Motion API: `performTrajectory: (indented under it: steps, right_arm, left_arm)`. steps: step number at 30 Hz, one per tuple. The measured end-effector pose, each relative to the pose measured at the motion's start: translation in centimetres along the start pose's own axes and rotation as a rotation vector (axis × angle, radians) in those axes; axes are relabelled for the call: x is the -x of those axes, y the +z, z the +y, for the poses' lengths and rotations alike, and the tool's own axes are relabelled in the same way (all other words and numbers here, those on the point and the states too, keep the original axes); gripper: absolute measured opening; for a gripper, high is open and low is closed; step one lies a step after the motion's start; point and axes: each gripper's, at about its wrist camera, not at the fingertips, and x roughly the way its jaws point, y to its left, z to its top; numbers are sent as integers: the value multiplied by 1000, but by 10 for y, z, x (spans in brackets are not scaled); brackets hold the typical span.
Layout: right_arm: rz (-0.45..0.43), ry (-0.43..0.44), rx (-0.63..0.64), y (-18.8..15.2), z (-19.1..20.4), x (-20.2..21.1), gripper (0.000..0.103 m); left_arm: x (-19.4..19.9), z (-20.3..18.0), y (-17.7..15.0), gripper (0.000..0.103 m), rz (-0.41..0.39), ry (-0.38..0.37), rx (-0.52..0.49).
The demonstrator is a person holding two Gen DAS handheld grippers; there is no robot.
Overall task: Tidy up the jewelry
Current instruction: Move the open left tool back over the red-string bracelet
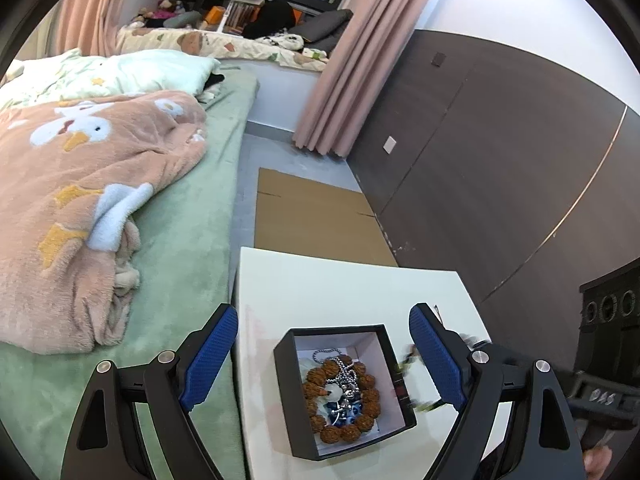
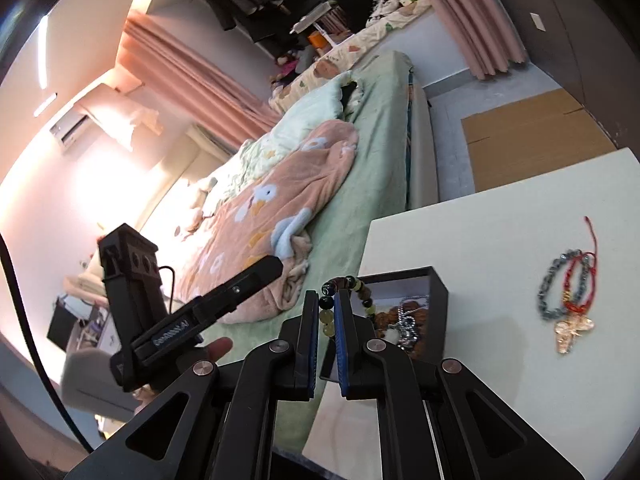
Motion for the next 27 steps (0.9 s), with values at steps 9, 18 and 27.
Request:
performTrajectory:
  steps: [9, 18, 27]
  right_arm:
    - [-17, -117, -136, -5, -41, 29, 84]
    - [-96, -228, -238, -8, -73, 100, 84]
    - [-130, -317, -303, -16, -98, 143, 84]
  left_arm:
    - [6, -9, 1, 88, -6, -28, -2]
    - [-6, -49, -9, 88, 35, -71, -105]
    - [-26, -103, -25, 88, 114, -118, -235]
